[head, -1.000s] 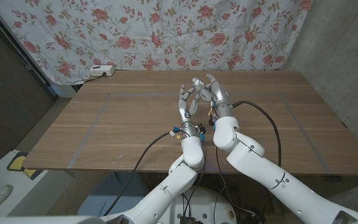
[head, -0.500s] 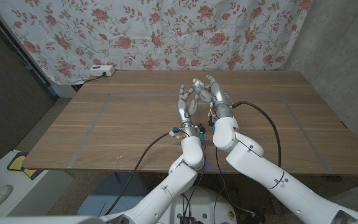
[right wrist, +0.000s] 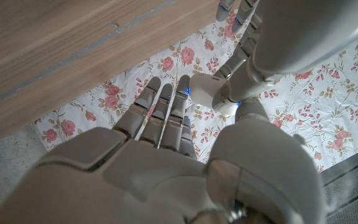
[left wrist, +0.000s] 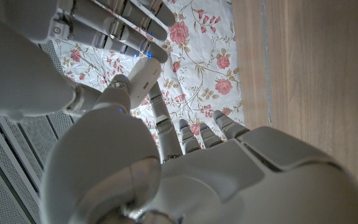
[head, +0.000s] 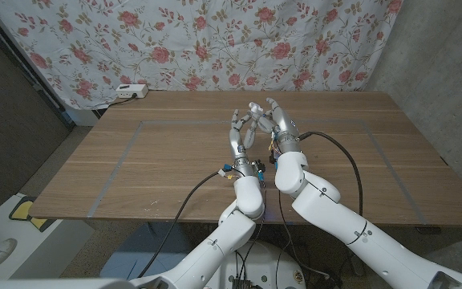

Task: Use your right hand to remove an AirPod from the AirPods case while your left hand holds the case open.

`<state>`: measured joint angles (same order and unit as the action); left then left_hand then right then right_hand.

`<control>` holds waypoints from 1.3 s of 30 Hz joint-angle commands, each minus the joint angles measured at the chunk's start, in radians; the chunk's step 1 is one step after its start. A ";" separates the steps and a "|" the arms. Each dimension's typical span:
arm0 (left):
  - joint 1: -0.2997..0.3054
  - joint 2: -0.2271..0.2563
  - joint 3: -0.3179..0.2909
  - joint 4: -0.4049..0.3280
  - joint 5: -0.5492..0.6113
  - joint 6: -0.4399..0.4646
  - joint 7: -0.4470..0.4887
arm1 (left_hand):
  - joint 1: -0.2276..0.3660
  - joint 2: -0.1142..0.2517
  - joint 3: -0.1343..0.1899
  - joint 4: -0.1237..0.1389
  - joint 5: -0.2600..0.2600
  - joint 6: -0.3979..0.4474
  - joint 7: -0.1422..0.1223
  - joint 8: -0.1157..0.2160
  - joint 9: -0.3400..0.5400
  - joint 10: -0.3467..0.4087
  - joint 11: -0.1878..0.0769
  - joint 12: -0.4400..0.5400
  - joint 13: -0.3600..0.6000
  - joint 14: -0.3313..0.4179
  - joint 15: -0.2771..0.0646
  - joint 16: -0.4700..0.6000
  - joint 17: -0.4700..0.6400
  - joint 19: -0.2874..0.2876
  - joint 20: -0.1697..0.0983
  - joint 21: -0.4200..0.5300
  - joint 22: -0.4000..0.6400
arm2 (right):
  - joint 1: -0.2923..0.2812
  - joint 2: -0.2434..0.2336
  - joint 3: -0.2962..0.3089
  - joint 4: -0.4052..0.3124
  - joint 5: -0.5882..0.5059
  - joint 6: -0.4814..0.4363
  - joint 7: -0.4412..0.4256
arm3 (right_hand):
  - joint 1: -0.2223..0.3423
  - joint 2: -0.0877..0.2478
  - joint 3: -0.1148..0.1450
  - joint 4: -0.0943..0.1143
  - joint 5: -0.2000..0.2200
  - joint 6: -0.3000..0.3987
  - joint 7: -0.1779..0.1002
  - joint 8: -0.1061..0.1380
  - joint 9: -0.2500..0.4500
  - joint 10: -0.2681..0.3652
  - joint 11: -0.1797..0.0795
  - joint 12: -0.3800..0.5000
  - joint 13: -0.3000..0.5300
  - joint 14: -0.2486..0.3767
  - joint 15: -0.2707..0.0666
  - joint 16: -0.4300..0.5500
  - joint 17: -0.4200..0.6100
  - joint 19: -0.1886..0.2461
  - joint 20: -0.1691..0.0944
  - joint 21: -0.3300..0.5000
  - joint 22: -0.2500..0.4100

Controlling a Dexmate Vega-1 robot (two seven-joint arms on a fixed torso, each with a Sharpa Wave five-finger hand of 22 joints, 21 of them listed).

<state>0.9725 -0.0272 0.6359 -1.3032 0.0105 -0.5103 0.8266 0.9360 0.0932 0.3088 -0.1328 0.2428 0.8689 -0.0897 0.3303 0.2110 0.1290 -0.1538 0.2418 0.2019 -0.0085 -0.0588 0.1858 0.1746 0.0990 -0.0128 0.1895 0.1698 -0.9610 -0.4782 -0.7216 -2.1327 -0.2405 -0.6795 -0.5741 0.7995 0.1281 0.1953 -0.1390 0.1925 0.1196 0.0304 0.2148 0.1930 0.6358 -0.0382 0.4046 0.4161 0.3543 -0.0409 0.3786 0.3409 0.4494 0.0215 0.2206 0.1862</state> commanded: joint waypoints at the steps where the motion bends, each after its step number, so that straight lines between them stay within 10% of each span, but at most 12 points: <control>1: 0.000 -0.004 -0.002 0.002 0.001 -0.002 0.004 | -0.009 -0.002 -0.006 0.001 -0.009 0.045 -0.036 0.006 0.003 0.005 -0.005 0.004 0.005 0.009 -0.004 0.007 0.002 0.008 -0.001 0.007 0.005 | -0.003 -0.003 -0.003 -0.002 0.001 0.004 0.000 | 0.002 0.008 -0.002 0.004 0.004 0.008 0.001 -0.004 0.005 0.029 -0.028 0.005 0.005 -0.004 -0.084 0.006 0.005 0.001 -0.001 0.003 0.003; 39: -0.003 -0.020 -0.003 0.012 -0.006 -0.009 0.012 | -0.003 0.058 -0.006 0.015 -0.001 0.083 0.025 0.027 0.026 0.049 -0.022 0.006 0.008 0.041 -0.018 0.010 0.009 0.020 0.010 0.009 0.006 | -0.007 -0.016 -0.002 -0.002 0.004 0.012 0.013 | -0.001 0.009 -0.006 0.006 0.004 0.009 0.003 -0.005 0.005 0.027 -0.026 0.004 0.006 -0.003 -0.085 0.006 0.006 0.000 0.001 0.004 0.002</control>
<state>0.9663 -0.0395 0.6359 -1.2902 0.0100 -0.5188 0.8306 0.9389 0.1198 0.2929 -0.1216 0.2361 0.9078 -0.0536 0.3436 0.2061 0.1724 -0.1755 0.2418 0.2073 0.0270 -0.0768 0.1936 0.1795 0.1092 -0.0053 0.1895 0.1722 -0.9684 -0.4902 -0.7220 -2.1363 -0.2378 -0.6697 -0.5667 0.7993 0.1283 0.1886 -0.1322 0.1922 0.1196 0.0304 0.2102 0.1930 0.6377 -0.0366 0.4051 0.4204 0.3543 -0.0409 0.3787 0.3408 0.4494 0.0215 0.2206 0.1863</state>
